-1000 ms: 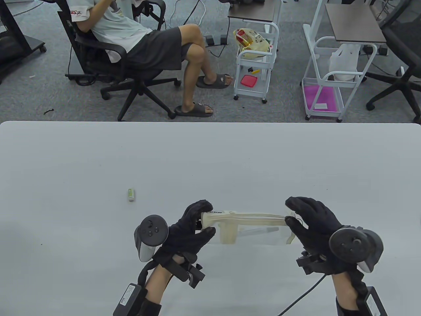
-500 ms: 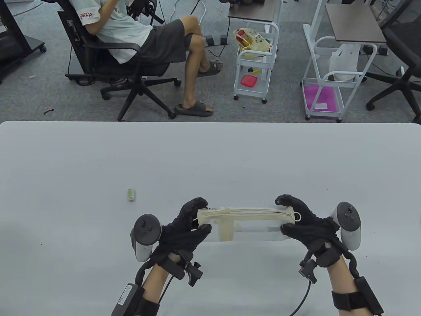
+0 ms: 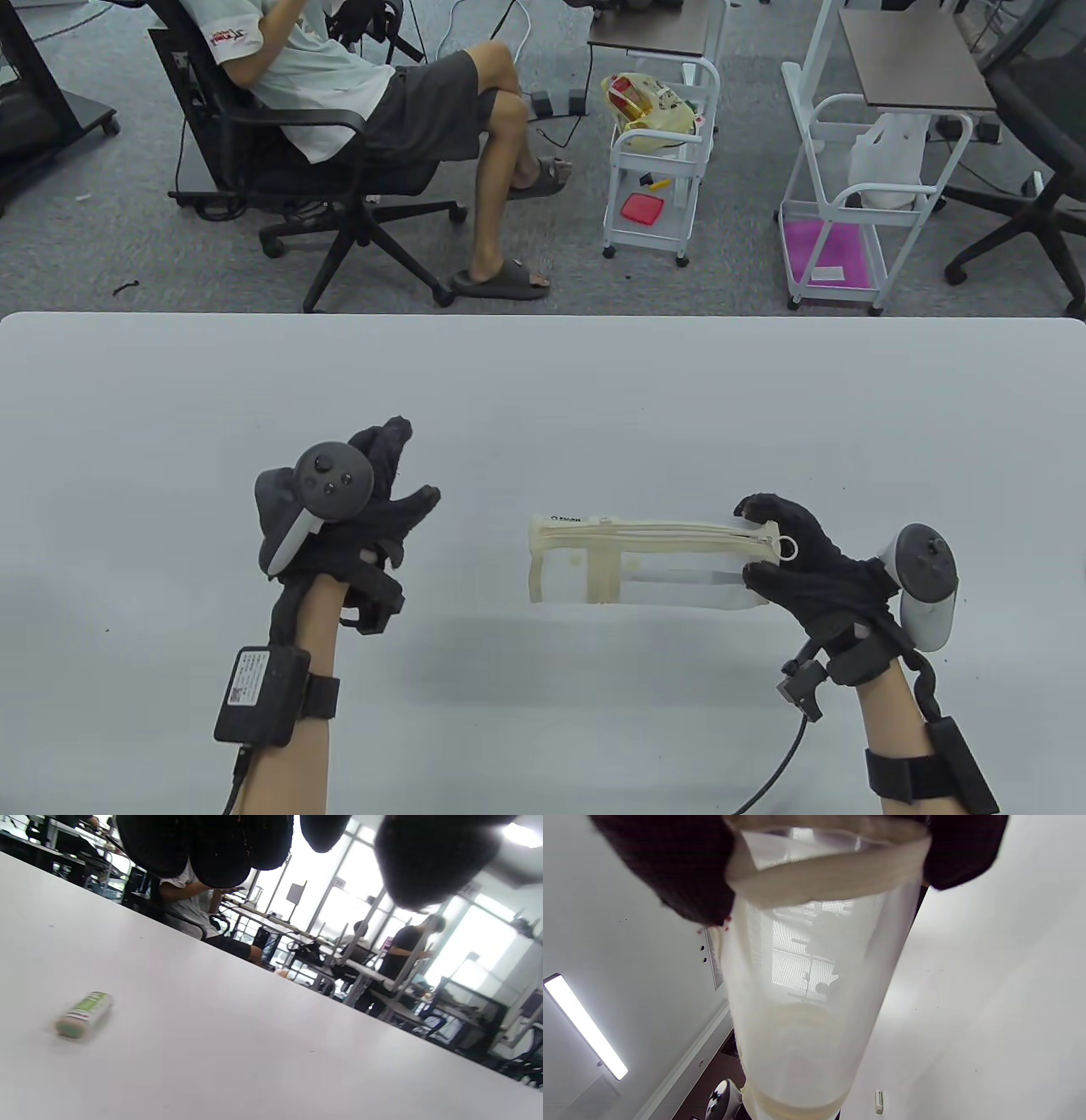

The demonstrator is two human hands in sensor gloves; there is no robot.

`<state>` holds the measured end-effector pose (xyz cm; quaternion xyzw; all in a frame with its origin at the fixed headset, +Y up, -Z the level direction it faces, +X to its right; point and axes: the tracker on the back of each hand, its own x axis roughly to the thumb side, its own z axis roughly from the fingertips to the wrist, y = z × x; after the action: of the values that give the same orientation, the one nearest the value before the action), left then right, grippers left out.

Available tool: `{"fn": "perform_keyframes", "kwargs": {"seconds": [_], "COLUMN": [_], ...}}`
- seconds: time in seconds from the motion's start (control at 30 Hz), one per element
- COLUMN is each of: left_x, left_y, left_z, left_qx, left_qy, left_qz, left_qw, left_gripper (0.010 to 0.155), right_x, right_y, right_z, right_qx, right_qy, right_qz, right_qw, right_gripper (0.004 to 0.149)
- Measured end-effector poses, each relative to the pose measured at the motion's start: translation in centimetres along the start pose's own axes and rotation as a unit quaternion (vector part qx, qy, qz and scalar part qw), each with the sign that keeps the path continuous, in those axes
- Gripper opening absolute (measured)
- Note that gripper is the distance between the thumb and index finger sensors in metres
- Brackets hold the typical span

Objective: Put marker and eraser into the pencil pouch

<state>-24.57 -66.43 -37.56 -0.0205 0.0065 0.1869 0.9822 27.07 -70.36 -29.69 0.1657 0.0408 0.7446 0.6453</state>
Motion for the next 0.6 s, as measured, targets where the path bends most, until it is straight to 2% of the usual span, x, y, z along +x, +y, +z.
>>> {"fn": "perform_keyframes", "kwargs": {"seconds": [0.07, 0.23, 0.37, 0.4, 0.43, 0.5, 0.6], "left_x": [-2.4, -6.5, -8.2, -8.3, -8.1, -8.0, -8.0], "left_y": [-1.4, -4.6, -6.3, -6.6, -6.6, -6.7, -6.8], "left_z": [-2.0, -4.6, -5.8, -6.1, -6.2, -6.6, -6.8], "left_qx": [-0.008, -0.036, -0.069, -0.081, -0.062, -0.059, -0.076], "left_qy": [0.078, 0.203, 0.231, 0.238, 0.239, 0.222, 0.219], "left_qz": [-0.074, -0.185, -0.162, -0.153, -0.17, -0.182, -0.177], "left_qw": [0.994, 0.961, 0.957, 0.956, 0.954, 0.956, 0.957], "left_gripper": [0.079, 0.075, 0.075, 0.071, 0.067, 0.053, 0.052], "right_x": [-0.1, -0.4, -0.5, -0.5, -0.5, -0.6, -0.6], "right_y": [0.2, 0.5, 0.5, 0.5, 0.4, 0.3, 0.2], "right_z": [0.0, -0.1, -0.1, -0.1, -0.1, 0.0, 0.0], "right_qx": [0.002, 0.007, 0.005, 0.004, 0.003, 0.001, -0.003], "right_qy": [0.003, 0.012, 0.015, 0.016, 0.017, 0.019, 0.021], "right_qz": [0.005, 0.018, 0.022, 0.022, 0.021, 0.022, 0.024], "right_qw": [1.0, 1.0, 1.0, 1.0, 1.0, 1.0, 0.999], "right_gripper": [0.074, 0.073, 0.072, 0.072, 0.072, 0.072, 0.072]}}
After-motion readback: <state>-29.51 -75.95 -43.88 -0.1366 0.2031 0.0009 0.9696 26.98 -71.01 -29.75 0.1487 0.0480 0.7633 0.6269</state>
